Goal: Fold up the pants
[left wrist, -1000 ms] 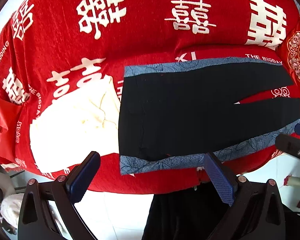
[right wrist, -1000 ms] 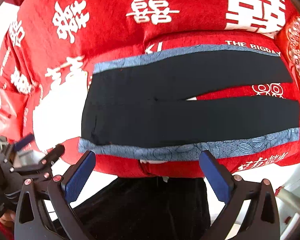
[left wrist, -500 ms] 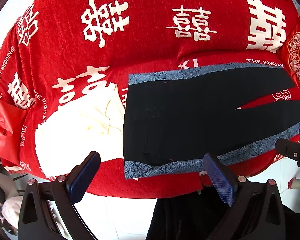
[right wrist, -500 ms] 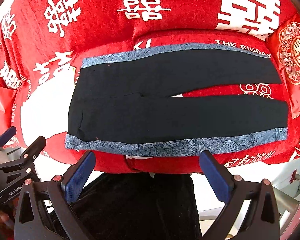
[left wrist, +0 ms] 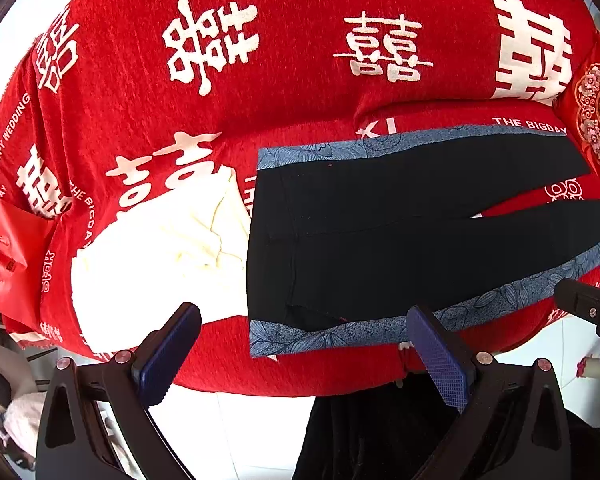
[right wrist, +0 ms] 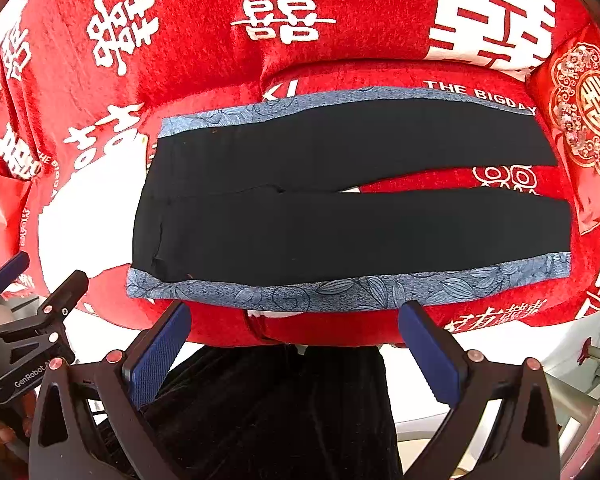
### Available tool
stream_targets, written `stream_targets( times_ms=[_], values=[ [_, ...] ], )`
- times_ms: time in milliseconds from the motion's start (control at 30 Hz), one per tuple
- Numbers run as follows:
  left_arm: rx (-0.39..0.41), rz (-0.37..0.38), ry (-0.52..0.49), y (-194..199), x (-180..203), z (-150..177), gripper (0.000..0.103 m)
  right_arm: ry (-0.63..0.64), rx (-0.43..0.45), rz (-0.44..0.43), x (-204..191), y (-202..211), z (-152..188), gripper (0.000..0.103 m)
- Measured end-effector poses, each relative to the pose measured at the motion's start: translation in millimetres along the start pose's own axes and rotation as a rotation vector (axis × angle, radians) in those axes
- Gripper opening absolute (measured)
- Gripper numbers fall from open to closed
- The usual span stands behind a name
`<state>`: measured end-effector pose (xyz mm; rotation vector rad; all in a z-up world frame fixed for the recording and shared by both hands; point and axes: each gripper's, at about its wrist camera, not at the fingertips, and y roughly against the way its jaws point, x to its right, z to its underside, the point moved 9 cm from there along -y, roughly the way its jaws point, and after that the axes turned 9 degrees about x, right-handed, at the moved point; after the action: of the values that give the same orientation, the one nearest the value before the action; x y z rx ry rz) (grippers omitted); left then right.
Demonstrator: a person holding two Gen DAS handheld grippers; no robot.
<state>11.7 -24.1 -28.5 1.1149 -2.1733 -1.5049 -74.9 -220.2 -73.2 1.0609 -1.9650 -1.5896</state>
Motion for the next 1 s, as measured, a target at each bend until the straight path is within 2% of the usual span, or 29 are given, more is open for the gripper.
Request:
stream_targets(
  times_ms=[333,1000],
  values=[
    [0.006,-0.004,-0.010,1.1,2.6,-2.0,0.103,0.018,0.025,0.024,1.8,4.5,-3.9,0.103],
    [-0.013,-0.019,-0.019,-4.1,7.3,-4.6,0.103,0.018,0.022,0.018,6.0,-0.6,-9.0,0.103]
  ],
)
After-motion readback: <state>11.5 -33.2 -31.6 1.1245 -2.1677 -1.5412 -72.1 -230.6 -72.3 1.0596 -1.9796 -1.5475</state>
